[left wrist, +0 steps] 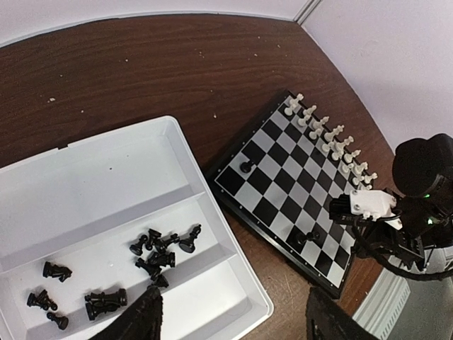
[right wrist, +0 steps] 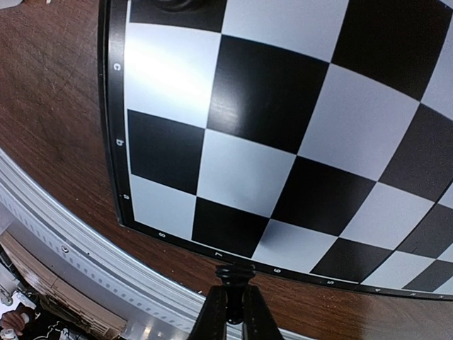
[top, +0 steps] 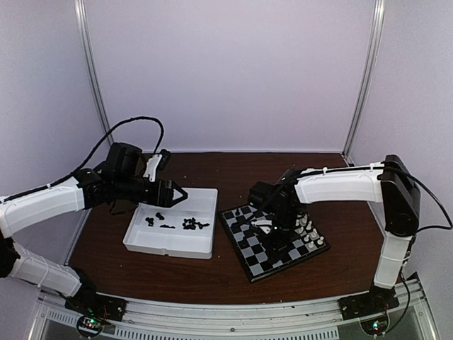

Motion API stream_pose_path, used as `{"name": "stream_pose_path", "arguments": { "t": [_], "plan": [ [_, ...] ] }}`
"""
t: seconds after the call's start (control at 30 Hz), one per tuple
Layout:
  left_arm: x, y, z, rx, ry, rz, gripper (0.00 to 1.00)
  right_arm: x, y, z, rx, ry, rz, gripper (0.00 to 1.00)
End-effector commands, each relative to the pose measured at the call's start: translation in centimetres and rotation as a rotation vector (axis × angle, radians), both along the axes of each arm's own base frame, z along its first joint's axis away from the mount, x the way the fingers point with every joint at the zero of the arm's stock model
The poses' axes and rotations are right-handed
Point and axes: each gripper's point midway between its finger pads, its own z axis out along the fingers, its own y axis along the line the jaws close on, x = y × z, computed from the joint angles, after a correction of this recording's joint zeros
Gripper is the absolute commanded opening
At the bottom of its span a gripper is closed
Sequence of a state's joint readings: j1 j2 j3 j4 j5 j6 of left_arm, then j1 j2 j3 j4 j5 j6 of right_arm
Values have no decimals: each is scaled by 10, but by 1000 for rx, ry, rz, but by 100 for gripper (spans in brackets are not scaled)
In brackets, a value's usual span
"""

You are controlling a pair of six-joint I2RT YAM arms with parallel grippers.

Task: Set up the chess pieces on the board
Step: Place the chess piece on the chessboard.

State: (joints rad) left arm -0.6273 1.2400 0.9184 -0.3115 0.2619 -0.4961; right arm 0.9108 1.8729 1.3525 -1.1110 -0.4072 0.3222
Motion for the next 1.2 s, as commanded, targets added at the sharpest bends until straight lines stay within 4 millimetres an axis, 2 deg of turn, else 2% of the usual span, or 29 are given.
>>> {"name": "stream_pose_path", "arguments": {
  "t": [0.0,0.4,1.17],
  "plan": [
    [1,7,7,11,-52,11,69,-3,1,3,-21,7,1,1],
    [-1,11,5,22,-64,12,69,-3,2,-2,-57,3,17,2],
    [1,12,3,42,-70,9,68,5,6,-4,-70,-24,30,15]
  ]
}}
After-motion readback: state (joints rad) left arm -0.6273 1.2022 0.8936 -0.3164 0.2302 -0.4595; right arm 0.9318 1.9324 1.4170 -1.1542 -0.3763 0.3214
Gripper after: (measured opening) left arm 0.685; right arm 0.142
